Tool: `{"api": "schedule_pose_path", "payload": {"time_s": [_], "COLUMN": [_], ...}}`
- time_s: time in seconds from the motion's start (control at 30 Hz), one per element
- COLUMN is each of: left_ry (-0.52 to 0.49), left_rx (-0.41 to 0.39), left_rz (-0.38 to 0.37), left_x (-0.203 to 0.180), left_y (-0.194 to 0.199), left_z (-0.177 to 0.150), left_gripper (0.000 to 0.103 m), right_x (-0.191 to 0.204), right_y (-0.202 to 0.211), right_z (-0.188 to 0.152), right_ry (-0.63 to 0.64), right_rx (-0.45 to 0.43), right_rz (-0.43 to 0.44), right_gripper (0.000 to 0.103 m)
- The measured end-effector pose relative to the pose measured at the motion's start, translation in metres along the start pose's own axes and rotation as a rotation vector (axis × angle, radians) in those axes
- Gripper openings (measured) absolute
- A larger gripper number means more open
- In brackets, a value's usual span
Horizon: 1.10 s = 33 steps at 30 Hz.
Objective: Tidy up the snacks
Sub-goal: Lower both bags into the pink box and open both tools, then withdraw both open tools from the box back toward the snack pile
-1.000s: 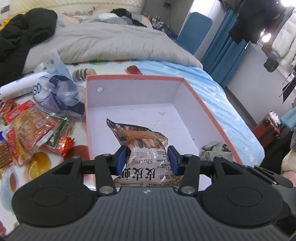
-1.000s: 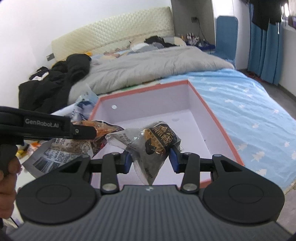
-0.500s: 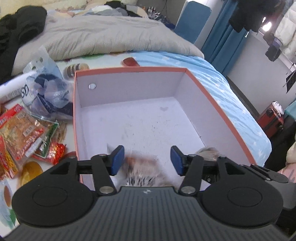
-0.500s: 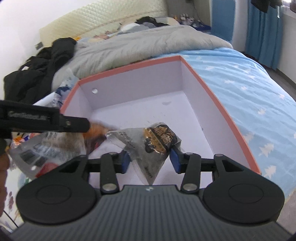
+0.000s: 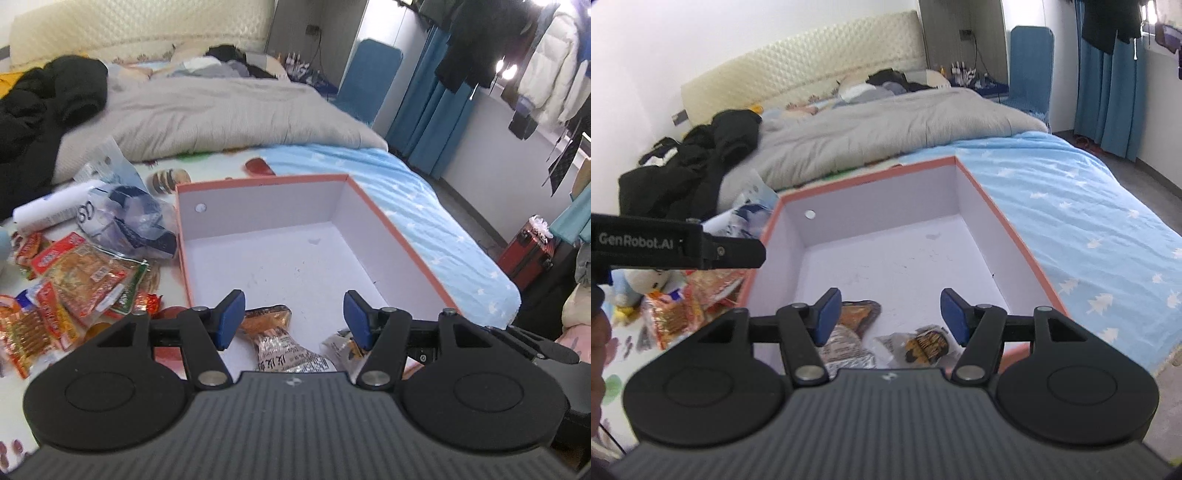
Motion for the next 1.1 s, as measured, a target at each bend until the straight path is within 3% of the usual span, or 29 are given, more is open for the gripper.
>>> {"api": "schedule_pose_path", "payload": {"time_s": [0.3,0.73,1.1], "left_ry": [0.004,0.028,0.045], "left_rx": [-0.075,-0.147,-0.153], "left_rz": [0.006,0.050,0.093], "left_x": [-0.003,0.017,0.034], "left_y": [0.084,0.187,0.236], "left_z": [-0.007,-0.035,-0.064], "left_gripper": [0.065,0.065,0.065], "right_x": [0.027,0.066,0.093], "right_y": [0.061,0.119,0.155], "right_z": [0.002,-0.008,-0.025], "right_ry": [0.009,0.015,0.042], "right_rx": [-0.073,-0.143,-0.166], "right_rz": [0.031,0.114,0.182], "right_gripper": [0.062,0.062,0.062]}}
Point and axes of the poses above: each gripper's, at about its wrist camera, not at the fingertips, and y roughly against the way its jaws point, x to its left, z to its top, the point moved 2 cm from there along -y, roughly the way its jaws point, and after that the axes turned 14 degrees about -x, right-handed, at the moved point
